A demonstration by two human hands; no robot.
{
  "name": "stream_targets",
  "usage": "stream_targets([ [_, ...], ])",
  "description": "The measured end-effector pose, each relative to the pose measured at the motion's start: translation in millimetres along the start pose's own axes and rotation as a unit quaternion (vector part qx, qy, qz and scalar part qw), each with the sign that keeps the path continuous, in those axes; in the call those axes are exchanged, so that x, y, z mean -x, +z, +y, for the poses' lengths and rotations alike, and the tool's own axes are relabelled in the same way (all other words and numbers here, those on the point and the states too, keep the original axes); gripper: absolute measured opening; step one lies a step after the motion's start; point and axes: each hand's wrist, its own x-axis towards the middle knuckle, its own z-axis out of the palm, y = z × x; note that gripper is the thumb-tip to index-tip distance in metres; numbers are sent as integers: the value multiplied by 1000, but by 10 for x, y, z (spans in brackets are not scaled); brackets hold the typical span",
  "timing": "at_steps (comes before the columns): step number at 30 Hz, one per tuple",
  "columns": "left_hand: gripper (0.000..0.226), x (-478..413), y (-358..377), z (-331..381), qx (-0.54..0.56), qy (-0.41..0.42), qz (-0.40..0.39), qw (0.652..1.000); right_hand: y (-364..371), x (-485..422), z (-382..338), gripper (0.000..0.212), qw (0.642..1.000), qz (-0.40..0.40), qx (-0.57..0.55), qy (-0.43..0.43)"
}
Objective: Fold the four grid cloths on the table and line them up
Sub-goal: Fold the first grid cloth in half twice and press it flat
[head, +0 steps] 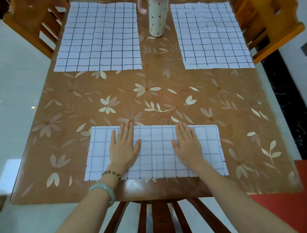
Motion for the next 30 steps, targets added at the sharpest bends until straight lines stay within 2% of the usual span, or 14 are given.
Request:
stream_targets([
  [6, 74, 80, -139, -695, -14, -95, 16, 995, -157, 242, 788, 79, 994, 3, 29, 106],
  [10, 77, 111, -245, -783, -28, -125, 20, 992, -272, 269, 788, 76, 987, 20, 51, 149],
  [13, 70, 113, -221, -384, -12, -55, 31, 998, -279, 124, 209, 68, 995, 63, 15, 77],
  [16, 63, 137, -93, 91, 1, 25, 11, 1000, -122, -1, -488, 61, 998, 43, -7, -35],
  [20, 63, 177, 24, 257, -11, 37, -2, 999, 100, -71, -783, 59, 997, 12, 17, -68],
  [24, 71, 176, 46, 56, -21, 3, 5, 1000, 123, -42, -443, 62, 999, 2, 23, -47],
  [30, 78, 270, -70, -559, -13, -75, 13, 997, -52, 193, 496, 76, 998, 3, 28, 64],
])
